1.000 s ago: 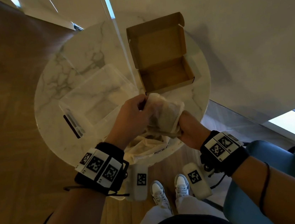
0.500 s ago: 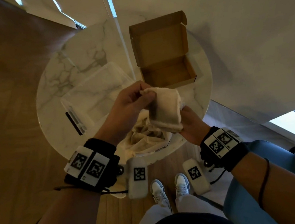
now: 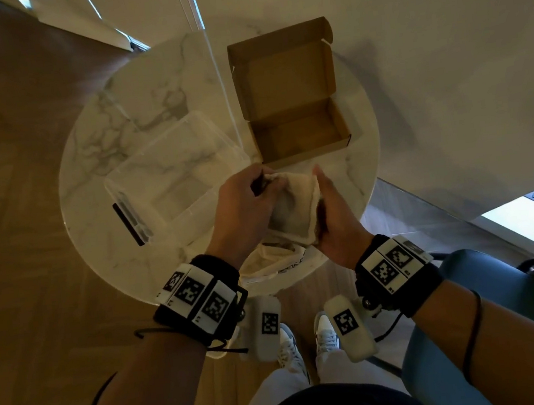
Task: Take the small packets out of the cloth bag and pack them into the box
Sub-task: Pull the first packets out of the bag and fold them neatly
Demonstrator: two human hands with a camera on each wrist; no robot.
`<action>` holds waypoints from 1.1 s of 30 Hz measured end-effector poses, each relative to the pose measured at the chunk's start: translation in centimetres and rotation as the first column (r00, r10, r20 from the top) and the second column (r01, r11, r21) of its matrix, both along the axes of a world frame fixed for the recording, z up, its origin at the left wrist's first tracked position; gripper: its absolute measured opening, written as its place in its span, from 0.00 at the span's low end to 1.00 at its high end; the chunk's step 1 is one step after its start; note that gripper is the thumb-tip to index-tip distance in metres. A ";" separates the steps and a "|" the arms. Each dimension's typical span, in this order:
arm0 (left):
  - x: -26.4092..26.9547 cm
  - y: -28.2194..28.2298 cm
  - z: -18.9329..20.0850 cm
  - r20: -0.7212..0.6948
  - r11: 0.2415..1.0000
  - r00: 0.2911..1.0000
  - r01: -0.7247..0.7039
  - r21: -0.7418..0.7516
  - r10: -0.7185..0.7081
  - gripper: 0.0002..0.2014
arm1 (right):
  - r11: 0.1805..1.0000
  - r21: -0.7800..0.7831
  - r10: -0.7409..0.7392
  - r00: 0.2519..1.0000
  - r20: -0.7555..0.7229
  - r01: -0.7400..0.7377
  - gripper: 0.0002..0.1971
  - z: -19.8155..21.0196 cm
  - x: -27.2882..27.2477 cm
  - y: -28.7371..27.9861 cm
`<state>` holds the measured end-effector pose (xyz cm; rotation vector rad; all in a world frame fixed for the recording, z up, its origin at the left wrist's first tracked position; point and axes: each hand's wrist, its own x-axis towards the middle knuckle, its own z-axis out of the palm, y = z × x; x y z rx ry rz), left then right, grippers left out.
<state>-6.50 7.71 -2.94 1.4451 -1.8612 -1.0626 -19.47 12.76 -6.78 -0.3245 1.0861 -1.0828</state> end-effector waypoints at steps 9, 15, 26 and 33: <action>-0.1 0.1 -0.7 -0.088 0.988 0.985 -0.143 0.061 0.148 0.06 | 0.998 -0.068 -0.019 0.985 -0.172 0.007 0.23 -0.2 0.1 -0.6; 3.9 -1.7 -2.7 0.187 0.943 0.978 -0.145 0.298 0.091 0.06 | 0.997 -0.006 -0.073 0.968 -0.241 0.074 0.21 -1.7 -1.7 -1.1; 4.4 0.0 -6.6 0.848 0.971 0.471 0.105 0.217 -0.241 0.15 | 1.000 -0.009 -0.006 0.963 -0.270 0.003 0.22 -3.2 -2.1 -0.3; 4.3 -1.2 -4.4 0.410 0.997 0.909 0.076 0.025 -0.080 0.05 | 1.000 -0.003 0.000 0.879 -0.477 -0.002 0.06 -2.9 -1.8 -0.6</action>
